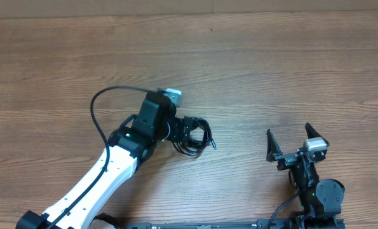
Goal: Untangle cables
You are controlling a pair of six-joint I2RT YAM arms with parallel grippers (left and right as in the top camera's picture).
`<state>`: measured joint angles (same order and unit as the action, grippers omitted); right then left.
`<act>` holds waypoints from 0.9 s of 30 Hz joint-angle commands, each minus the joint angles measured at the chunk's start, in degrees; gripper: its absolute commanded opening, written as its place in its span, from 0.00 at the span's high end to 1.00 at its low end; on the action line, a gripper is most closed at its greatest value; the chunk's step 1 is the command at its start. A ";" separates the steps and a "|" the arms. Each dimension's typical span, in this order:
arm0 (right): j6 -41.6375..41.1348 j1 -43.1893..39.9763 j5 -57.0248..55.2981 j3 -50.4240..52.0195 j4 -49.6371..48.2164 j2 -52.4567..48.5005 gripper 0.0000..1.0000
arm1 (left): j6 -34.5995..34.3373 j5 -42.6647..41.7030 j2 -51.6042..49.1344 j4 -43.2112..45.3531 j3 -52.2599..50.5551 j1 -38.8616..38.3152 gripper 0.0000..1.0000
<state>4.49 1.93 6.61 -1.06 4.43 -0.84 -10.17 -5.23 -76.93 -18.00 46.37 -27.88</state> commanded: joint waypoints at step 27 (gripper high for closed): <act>0.09 0.24 -0.57 0.61 -0.24 0.68 0.00 | 43.50 0.79 -17.22 15.89 0.76 0.11 0.14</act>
<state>4.49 1.91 6.59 -1.06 4.38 -0.84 30.02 -4.62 -92.09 -2.52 46.37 -27.88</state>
